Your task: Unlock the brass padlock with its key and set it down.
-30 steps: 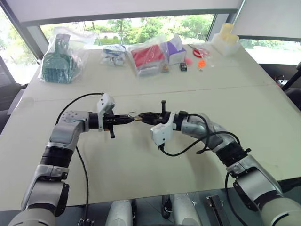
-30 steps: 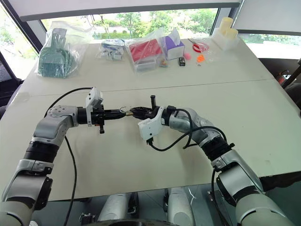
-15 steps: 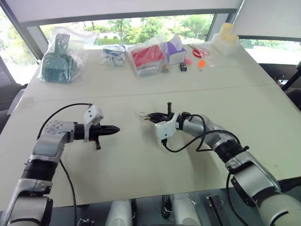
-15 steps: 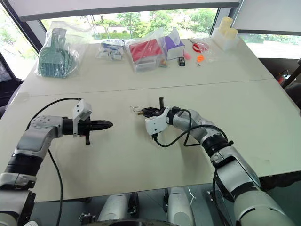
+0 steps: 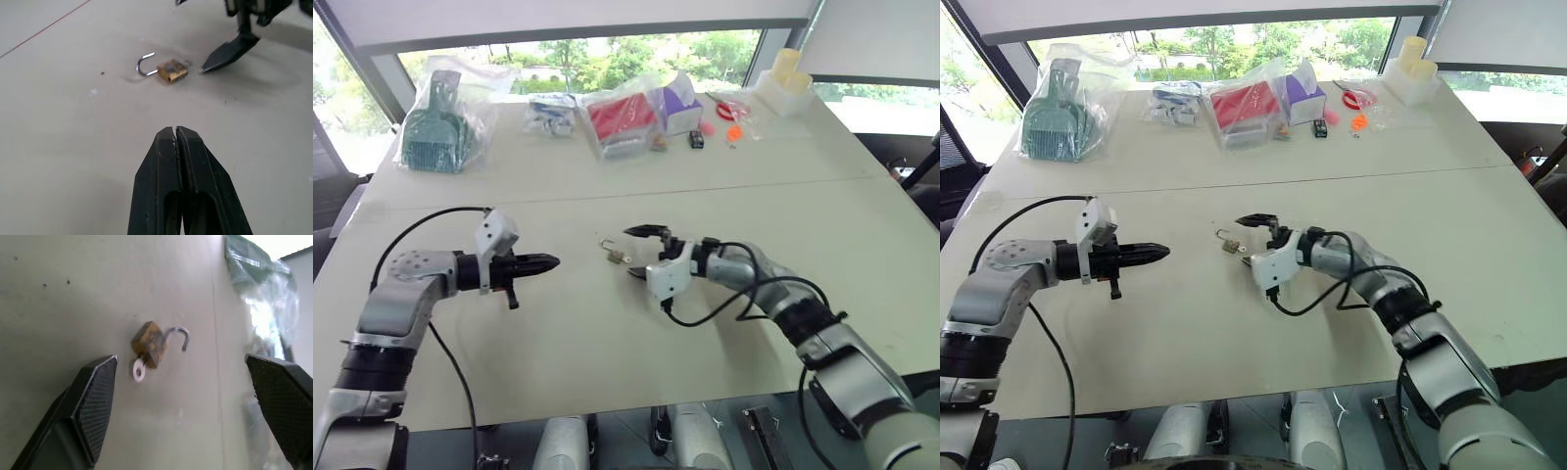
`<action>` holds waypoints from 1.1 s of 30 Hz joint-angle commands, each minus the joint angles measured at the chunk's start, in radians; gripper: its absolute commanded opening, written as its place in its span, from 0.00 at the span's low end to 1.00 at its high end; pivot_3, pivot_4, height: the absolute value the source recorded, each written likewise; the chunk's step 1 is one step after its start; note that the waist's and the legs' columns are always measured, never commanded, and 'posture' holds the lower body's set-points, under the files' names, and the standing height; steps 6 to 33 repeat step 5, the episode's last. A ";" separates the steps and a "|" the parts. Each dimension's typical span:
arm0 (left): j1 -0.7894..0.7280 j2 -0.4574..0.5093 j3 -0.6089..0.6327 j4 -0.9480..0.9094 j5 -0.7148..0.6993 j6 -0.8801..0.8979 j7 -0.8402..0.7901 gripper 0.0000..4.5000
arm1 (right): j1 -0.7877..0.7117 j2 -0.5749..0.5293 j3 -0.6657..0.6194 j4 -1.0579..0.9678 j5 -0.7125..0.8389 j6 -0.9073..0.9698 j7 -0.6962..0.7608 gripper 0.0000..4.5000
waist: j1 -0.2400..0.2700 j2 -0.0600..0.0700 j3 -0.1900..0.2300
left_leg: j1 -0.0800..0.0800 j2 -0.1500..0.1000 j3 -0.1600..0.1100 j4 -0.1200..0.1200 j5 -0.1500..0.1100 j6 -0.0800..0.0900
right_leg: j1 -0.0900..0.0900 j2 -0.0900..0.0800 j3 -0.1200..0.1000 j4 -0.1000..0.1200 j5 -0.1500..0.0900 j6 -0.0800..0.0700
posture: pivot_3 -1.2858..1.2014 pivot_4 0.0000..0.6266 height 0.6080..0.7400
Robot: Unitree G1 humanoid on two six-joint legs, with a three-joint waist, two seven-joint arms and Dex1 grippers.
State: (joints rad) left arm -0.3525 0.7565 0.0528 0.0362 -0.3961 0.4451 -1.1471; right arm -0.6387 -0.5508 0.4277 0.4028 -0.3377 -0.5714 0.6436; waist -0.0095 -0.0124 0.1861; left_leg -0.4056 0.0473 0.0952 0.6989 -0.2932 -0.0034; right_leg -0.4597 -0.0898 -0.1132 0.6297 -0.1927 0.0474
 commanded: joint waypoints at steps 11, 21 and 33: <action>0.018 0.028 0.030 -0.063 -0.006 -0.022 0.012 0.00 | 0.107 -0.123 -0.158 -0.392 0.472 0.573 0.393 0.99 | 0.000 0.000 0.000 | 0.000 0.000 -0.003 0.000 0.000 0.000 | 0.000 0.000 0.000 0.000 0.000 0.000 | 0.52 0.24 1.00; 0.018 0.028 0.030 -0.063 -0.006 -0.022 0.012 0.00 | 0.107 -0.123 -0.158 -0.392 0.472 0.573 0.393 0.99 | 0.000 0.000 0.000 | 0.000 0.000 -0.003 0.000 0.000 0.000 | 0.000 0.000 0.000 0.000 0.000 0.000 | 0.52 0.24 1.00; 0.018 0.028 0.030 -0.063 -0.006 -0.022 0.012 0.00 | 0.107 -0.123 -0.158 -0.392 0.472 0.573 0.393 0.99 | 0.000 0.000 0.000 | 0.000 0.000 -0.003 0.000 0.000 0.000 | 0.000 0.000 0.000 0.000 0.000 0.000 | 0.52 0.24 1.00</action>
